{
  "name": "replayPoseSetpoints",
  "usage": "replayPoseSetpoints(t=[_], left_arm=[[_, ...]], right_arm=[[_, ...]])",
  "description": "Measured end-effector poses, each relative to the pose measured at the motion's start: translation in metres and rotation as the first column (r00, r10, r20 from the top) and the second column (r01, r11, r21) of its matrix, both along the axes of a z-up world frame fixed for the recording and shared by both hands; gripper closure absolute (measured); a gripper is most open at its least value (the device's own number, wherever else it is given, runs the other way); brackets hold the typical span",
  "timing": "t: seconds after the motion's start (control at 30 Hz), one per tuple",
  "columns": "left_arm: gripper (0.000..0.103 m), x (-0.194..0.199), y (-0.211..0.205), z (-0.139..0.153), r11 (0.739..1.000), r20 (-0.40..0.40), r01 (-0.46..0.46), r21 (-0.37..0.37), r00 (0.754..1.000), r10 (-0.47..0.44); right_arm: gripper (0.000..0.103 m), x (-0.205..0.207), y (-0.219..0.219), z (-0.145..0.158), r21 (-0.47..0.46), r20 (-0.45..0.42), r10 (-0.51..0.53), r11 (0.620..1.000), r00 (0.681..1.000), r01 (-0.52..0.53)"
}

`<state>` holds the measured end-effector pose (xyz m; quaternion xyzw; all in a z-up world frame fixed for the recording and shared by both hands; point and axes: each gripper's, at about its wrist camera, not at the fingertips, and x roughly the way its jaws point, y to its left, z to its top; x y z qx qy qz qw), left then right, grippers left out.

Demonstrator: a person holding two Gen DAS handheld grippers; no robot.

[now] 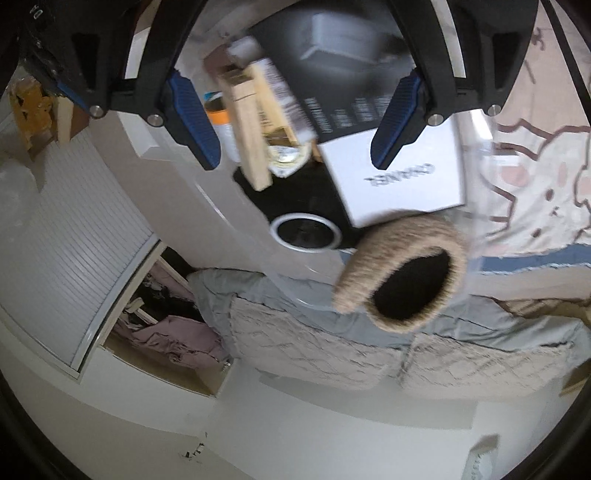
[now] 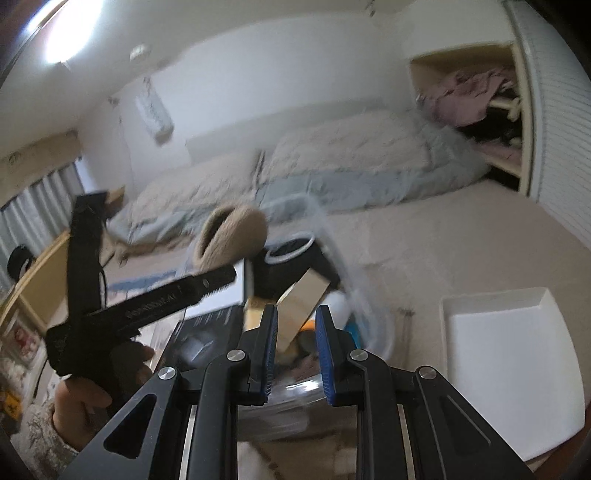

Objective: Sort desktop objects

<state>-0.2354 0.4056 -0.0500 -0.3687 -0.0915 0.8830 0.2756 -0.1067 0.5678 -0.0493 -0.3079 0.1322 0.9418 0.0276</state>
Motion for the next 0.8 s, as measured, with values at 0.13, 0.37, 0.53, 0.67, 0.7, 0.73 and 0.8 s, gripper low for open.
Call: replayPoseSetpoints(t=[0.13, 0.37, 0.53, 0.67, 0.7, 0.73, 0.8], left_arm=[[0.019, 0.004, -0.022, 0.002, 0.999, -0.042, -0.022, -0.03, 0.999, 0.021], [0.019, 0.017, -0.053, 0.001, 0.994, -0.127, -0.023, -0.104, 0.992, 0.01], [0.019, 0.027, -0.067, -0.002, 0.99, -0.157, -0.008, -0.139, 0.987, -0.015], [0.019, 0.03, -0.075, -0.005, 0.991, -0.148, 0.011, -0.133, 0.988, -0.031], [0.019, 0.03, -0.077, -0.007, 0.992, -0.14, 0.016, -0.128, 0.99, -0.034], [0.019, 0.03, -0.079, -0.008, 0.992, -0.134, 0.02, -0.123, 0.99, -0.036], [0.019, 0.03, -0.084, -0.01, 0.994, -0.126, 0.023, -0.111, 0.991, -0.037]], right_arm=[[0.083, -0.026, -0.009, -0.005, -0.011, 0.09, 0.013, 1.0, 0.996, -0.012], [0.032, -0.074, -0.012, -0.022, -0.09, 0.189, 0.002, 0.996, 0.982, 0.015], [0.022, -0.103, -0.015, -0.033, -0.014, 0.26, -0.037, 0.999, 0.965, 0.043], [0.024, -0.121, -0.011, -0.046, 0.036, 0.328, -0.073, 0.997, 0.942, 0.065], [0.03, -0.124, -0.011, -0.049, 0.048, 0.349, -0.073, 0.997, 0.934, 0.06], [0.043, -0.127, -0.011, -0.054, 0.062, 0.376, -0.074, 0.997, 0.924, 0.055], [0.05, -0.13, -0.012, -0.06, 0.096, 0.404, -0.076, 0.995, 0.912, 0.04]])
